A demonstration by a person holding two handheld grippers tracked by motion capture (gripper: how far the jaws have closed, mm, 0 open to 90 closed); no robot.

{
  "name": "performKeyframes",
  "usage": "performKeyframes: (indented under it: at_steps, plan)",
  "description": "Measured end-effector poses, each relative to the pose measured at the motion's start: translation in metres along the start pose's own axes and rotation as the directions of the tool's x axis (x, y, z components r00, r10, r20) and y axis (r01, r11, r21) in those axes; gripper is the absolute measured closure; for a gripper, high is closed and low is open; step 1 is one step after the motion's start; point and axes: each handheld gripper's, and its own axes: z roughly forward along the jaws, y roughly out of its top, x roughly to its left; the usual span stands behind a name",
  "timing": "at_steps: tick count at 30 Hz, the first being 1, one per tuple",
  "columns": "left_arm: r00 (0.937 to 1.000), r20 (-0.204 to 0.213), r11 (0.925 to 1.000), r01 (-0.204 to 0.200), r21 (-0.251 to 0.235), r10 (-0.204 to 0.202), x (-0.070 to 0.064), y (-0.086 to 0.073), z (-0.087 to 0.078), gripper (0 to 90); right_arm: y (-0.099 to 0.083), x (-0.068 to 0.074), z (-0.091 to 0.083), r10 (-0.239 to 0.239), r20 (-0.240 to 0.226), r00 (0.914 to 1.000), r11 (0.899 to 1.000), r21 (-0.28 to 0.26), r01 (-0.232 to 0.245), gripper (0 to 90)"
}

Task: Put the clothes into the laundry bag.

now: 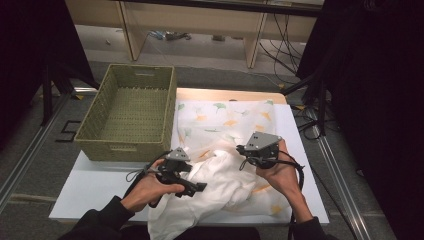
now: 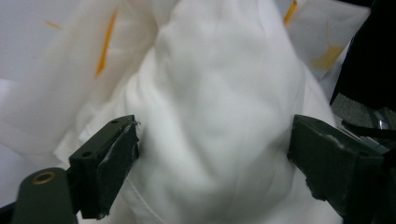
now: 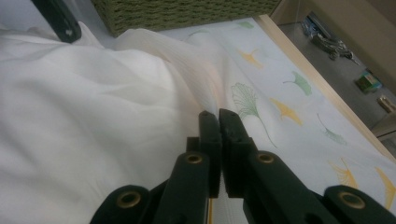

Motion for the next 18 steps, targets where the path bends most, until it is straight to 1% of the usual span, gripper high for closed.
performKeyframes:
  at_steps: [1,2,3,4,5,6,7,8,9,10,11,12,13,14,15,16,17,18]
  plan:
    - [1.0000,0.007,1.0000,-0.004,0.005,0.004,0.001,0.000,0.006,12.3,0.000,0.000,0.001,-0.019,0.000,0.9998,1.000,-0.007,0.019,89.6]
    - [1.0000,-0.002,1.0000,0.002,0.005,-0.002,0.000,0.000,0.011,6.9,0.001,0.000,0.001,-0.012,-0.005,0.9999,1.000,-0.006,0.012,89.5]
    - [1.0000,0.005,1.0000,-0.001,-0.003,0.001,0.001,0.002,0.017,1.7,0.001,0.001,0.001,-0.010,-0.011,0.9999,1.000,-0.001,0.010,89.5]
    - [1.0000,0.002,1.0000,0.001,-0.002,-0.001,0.001,0.004,0.021,1.1,0.001,0.001,0.001,-0.009,-0.011,0.9999,1.000,0.000,0.009,89.5]
    - [0.9999,0.003,0.9999,-0.011,-0.010,0.011,0.001,0.006,0.026,0.9,0.001,0.001,0.001,-0.014,-0.009,0.9999,1.000,-0.003,0.014,89.5]
    - [0.9999,-0.001,0.9999,-0.010,-0.014,0.010,0.000,0.008,0.031,1.2,0.001,0.001,0.001,-0.016,-0.006,0.9999,1.000,-0.003,0.016,89.5]
    - [0.9996,-0.007,0.9996,-0.028,-0.009,0.028,0.000,0.011,0.034,6.6,0.001,0.001,0.001,-0.016,-0.008,0.9998,1.000,-0.005,0.016,89.5]
    - [0.9983,-0.010,0.9982,-0.058,-0.013,0.058,-0.001,0.013,0.038,18.4,0.001,0.001,0.001,-0.015,-0.009,0.9998,1.000,-0.006,0.015,89.5]
    - [0.9982,-0.018,0.9982,-0.058,-0.011,0.058,-0.002,0.016,0.041,27.9,0.001,0.001,0.001,-0.015,-0.010,0.9998,1.000,-0.006,0.015,89.5]
    - [0.9981,-0.016,0.9981,-0.059,-0.016,0.059,-0.005,0.020,0.043,40.4,0.001,0.001,0.001,-0.014,-0.009,0.9999,1.000,-0.007,0.014,89.5]
    - [0.9979,-0.013,0.9977,-0.064,-0.025,0.063,-0.008,0.024,0.044,48.8,0.002,0.002,0.000,-0.013,-0.010,0.9999,1.000,-0.008,0.013,89.6]
    - [0.9977,-0.012,0.9974,-0.067,-0.026,0.066,-0.010,0.028,0.045,54.9,0.002,0.002,0.000,-0.015,-0.014,0.9998,1.000,-0.010,0.014,89.5]
    - [0.9980,-0.007,0.9974,-0.064,-0.035,0.063,-0.012,0.033,0.045,58.1,0.003,0.001,-0.001,-0.013,-0.007,0.9999,1.000,-0.017,0.013,89.5]
    - [0.9987,-0.008,0.9973,-0.051,-0.053,0.051,-0.014,0.039,0.045,60.4,0.003,0.001,-0.002,-0.018,-0.009,0.9998,1.000,-0.020,0.018,89.5]
    - [0.9986,-0.014,0.9959,-0.051,-0.074,0.050,-0.016,0.045,0.044,62.0,0.004,0.001,-0.003,-0.021,-0.004,0.9998,1.000,-0.023,0.021,89.5]
    - [0.9994,-0.011,0.9956,-0.034,-0.088,0.033,-0.016,0.051,0.043,62.9,0.005,0.002,-0.005,-0.003,-0.010,0.9999,1.000,-0.027,0.003,89.6]
    - [0.9999,-0.012,0.9943,-0.012,-0.106,0.010,-0.015,0.056,0.042,63.3,0.007,0.001,-0.007,-0.016,-0.007,0.9998,0.999,-0.038,0.016,89.6]
    - [0.9997,-0.023,0.9921,0.005,-0.125,-0.008,-0.013,0.061,0.042,63.5,0.008,0.001,-0.009,-0.011,0.000,0.9999,0.999,-0.039,0.011,89.6]
